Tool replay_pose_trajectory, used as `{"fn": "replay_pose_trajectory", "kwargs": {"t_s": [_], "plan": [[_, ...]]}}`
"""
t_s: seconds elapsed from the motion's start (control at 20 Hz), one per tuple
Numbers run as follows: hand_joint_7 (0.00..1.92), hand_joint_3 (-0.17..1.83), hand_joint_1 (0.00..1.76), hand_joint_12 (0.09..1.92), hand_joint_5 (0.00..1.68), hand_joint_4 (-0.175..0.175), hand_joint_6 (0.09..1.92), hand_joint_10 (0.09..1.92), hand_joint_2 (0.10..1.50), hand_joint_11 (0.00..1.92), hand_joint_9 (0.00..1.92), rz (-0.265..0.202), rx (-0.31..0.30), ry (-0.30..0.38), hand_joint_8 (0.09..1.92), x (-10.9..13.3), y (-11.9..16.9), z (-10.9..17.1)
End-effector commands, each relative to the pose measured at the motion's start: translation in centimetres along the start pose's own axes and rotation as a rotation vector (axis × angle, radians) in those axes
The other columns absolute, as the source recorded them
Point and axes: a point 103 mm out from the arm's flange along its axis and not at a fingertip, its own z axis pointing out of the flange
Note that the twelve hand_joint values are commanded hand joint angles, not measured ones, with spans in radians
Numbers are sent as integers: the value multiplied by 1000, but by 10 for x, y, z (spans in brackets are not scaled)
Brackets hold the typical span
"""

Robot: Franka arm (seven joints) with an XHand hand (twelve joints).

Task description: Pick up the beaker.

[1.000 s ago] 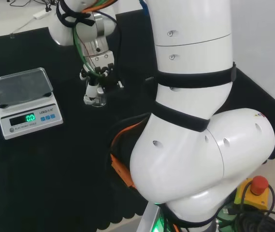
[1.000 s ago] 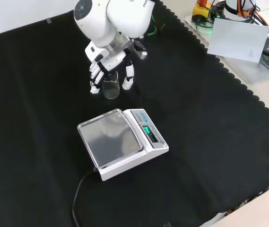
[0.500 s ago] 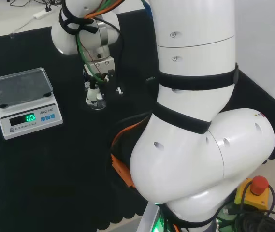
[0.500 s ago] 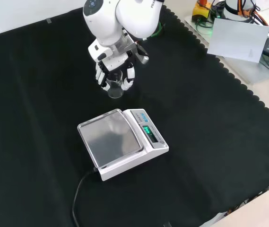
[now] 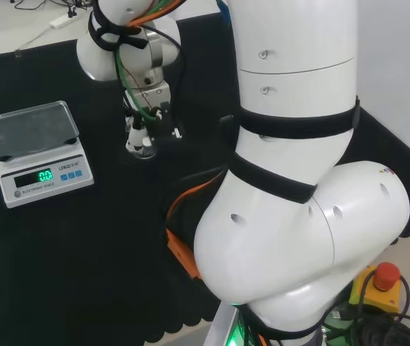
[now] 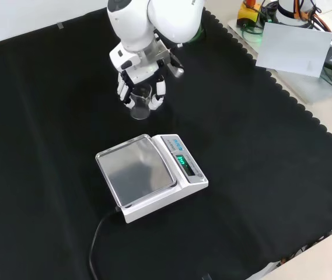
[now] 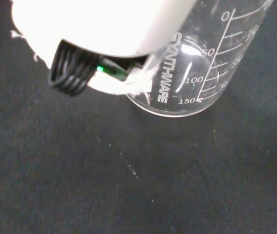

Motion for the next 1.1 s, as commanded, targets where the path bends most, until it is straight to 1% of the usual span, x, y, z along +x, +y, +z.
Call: {"fn": "replay_pose_trajectory", "kwargs": {"t_s": [0.05, 0.15, 0.4, 0.55, 0.65, 0.75, 0.9, 1.1], "plan": [[965, 791, 1299, 1070, 984, 51, 1013, 572, 436, 1108, 1234, -8, -7, -7, 947, 0, -5, -14], [964, 794, 1299, 1064, 983, 49, 1017, 575, 436, 1112, 1233, -17, -29, 0, 952, 3, -8, -29], [957, 798, 1298, 1059, 981, 47, 1020, 578, 437, 1117, 1232, -47, -81, -26, 955, 19, -10, -73], [954, 801, 1298, 1056, 979, 44, 1022, 581, 437, 1122, 1232, -53, -93, -22, 957, 33, -7, -93], [952, 804, 1299, 1047, 977, 40, 1026, 584, 436, 1128, 1232, -66, -94, -20, 960, 45, -4, -106], [951, 806, 1299, 1044, 975, 37, 1028, 586, 436, 1133, 1232, -83, -90, -22, 962, 60, 2, -119], [950, 808, 1298, 1040, 971, 35, 1029, 588, 437, 1138, 1232, -106, -79, -30, 962, 85, 14, -131], [950, 809, 1299, 1034, 967, 32, 1031, 589, 436, 1142, 1232, -159, -58, -42, 963, 130, 32, -131]]}}
